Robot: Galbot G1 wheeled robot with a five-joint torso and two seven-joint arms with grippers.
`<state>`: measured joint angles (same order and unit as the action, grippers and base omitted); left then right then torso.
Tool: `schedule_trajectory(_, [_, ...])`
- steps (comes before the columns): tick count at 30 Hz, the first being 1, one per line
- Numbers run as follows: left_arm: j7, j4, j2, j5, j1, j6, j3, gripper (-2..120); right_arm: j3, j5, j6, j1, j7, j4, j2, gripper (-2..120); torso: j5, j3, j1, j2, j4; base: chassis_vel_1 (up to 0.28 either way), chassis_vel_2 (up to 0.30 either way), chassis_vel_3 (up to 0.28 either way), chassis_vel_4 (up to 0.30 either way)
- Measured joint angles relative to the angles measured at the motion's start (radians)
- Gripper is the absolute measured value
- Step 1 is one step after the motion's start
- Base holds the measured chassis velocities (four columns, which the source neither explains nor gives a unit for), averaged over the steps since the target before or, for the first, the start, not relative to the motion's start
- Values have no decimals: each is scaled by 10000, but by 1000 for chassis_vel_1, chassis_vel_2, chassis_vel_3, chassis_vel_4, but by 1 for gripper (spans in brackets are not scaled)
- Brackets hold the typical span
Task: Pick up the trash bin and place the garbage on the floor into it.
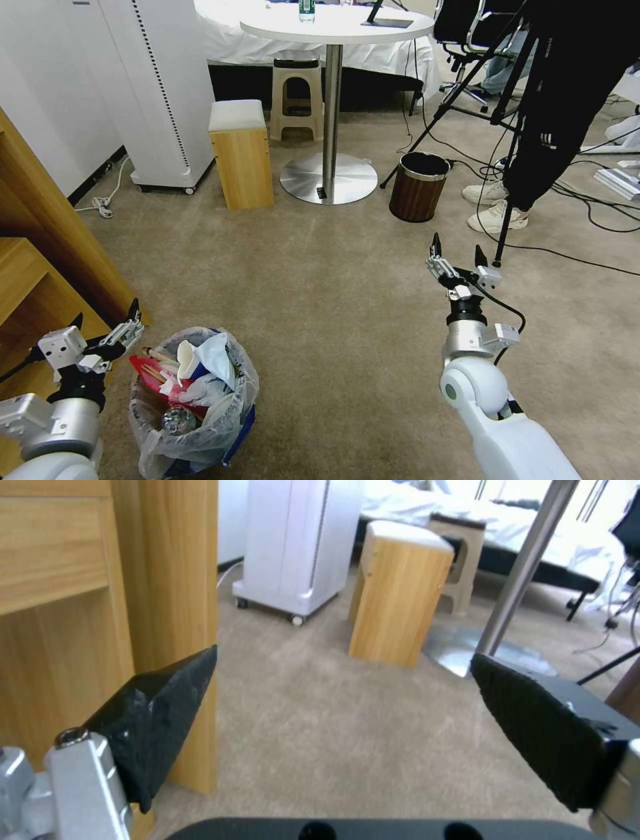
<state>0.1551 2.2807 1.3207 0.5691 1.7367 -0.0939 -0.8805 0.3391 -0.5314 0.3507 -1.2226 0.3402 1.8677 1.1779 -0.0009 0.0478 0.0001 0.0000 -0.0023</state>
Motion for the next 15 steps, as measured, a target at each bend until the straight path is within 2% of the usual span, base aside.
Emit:
schedule_trajectory(5, [-258,166,263,-289,261,374,140,100,276,68,4,-578,-134,-38,-93,100,2,0,0,0,0,0,0,0,0])
schedule_trajectory(11, [-334,321,273,-464,512,431,227,100,436,92,11,-843,-371,-296,-86,100,1,0,0,0,1,0,0,0,0])
schedule_trajectory(15, [-319,426,198,-558,690,349,227,100,502,120,-303,-1227,-575,-482,7,100,1,0,0,0,0,0,0,0,0])
